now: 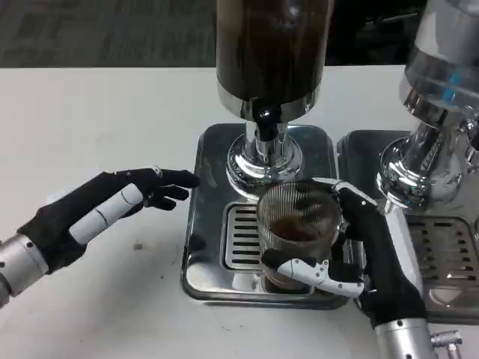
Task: Grasp the cup under the faucet to collect the drink, then remove the cup.
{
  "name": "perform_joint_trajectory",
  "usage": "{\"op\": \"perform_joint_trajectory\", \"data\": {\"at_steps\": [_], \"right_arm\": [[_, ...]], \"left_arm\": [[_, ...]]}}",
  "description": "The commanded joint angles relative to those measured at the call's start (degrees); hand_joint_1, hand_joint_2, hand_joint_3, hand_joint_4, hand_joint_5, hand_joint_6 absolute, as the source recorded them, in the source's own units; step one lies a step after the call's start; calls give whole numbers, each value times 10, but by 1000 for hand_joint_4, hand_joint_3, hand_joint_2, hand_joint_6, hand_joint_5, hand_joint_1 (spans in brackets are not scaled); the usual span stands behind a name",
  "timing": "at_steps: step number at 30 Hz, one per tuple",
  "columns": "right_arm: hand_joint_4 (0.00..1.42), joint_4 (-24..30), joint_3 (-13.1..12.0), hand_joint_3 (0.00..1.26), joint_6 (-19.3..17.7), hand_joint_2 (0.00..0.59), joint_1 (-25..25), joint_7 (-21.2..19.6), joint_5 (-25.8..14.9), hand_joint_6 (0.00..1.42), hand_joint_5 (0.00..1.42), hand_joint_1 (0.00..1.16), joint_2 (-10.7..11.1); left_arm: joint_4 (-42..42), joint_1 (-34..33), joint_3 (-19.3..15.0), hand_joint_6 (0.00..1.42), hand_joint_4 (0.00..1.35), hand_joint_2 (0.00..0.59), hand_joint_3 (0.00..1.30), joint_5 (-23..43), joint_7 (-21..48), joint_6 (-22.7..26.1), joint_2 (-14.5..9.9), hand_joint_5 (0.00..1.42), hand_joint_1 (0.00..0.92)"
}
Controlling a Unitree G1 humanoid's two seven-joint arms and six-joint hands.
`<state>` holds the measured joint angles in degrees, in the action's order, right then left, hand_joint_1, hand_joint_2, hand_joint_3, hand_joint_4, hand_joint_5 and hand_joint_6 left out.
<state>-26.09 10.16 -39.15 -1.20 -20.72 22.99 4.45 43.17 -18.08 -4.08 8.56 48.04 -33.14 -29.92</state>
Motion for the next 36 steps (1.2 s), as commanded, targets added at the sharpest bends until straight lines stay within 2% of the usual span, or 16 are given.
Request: {"op": "perform_joint_trajectory", "data": {"at_steps": [1,6,13,21,31,36], "right_arm": [[853,40,-8,806,0,95,-10,11,-16,1283,1010,1027,-2],[909,57,-15,857,3,96,-22,20,-24,1300,1052,1040,-3],[937,122,-23,881,6,97,-52,36,-35,1299,1070,1046,-3],[968,200,-39,917,22,113,-93,62,-47,1282,1085,1069,4],[997,273,-53,956,30,122,-141,84,-58,1298,1101,1098,3],[997,299,-60,957,33,122,-162,94,-63,1298,1101,1102,5]], "left_arm": [[-22,13,7,235,181,132,327,-5,4,-22,-1,207,0],[-43,23,7,233,175,126,315,-3,4,-25,-6,205,0],[-137,72,12,202,95,120,261,-13,8,-64,-36,137,0],[-230,124,0,152,28,112,207,-10,2,-101,-71,62,0],[-304,178,-14,113,0,99,166,-16,-11,-155,-110,19,0],[-328,199,-23,98,0,98,156,-24,-20,-176,-122,10,0]]}}
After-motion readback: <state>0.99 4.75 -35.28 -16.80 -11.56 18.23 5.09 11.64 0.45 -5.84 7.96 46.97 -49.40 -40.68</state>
